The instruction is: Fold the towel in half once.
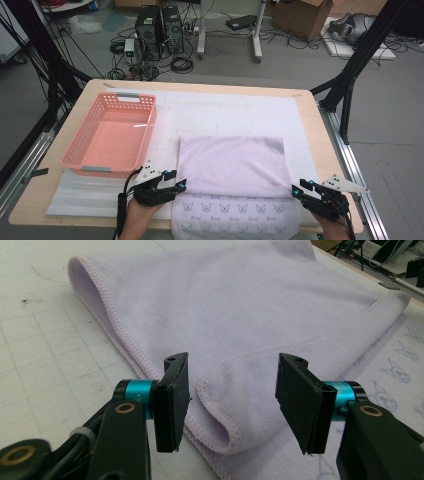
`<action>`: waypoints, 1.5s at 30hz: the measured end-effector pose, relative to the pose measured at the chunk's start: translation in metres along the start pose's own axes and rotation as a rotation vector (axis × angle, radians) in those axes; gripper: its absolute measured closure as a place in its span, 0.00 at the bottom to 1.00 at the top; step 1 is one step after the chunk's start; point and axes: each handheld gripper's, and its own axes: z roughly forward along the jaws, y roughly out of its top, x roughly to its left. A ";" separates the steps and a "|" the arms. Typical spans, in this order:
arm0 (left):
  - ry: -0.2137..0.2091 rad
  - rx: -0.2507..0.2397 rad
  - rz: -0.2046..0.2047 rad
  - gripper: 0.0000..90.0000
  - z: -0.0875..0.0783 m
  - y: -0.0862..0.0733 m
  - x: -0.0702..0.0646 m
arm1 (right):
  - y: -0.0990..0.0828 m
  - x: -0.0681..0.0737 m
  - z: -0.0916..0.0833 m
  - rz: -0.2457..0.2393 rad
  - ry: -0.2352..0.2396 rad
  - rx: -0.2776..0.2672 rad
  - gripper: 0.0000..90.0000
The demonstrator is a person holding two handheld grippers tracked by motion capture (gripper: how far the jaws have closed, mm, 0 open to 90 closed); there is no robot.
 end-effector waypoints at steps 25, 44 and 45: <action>-0.045 0.078 0.041 0.98 -0.009 -0.004 -0.020 | -0.005 0.006 -0.001 -0.035 0.130 0.088 0.94; -0.117 0.093 0.054 0.98 -0.057 -0.030 -0.049 | -0.028 0.029 -0.037 -0.069 0.185 0.127 0.94; -0.119 0.099 0.056 0.98 -0.056 -0.032 -0.050 | -0.030 0.031 -0.039 -0.071 0.186 0.128 0.94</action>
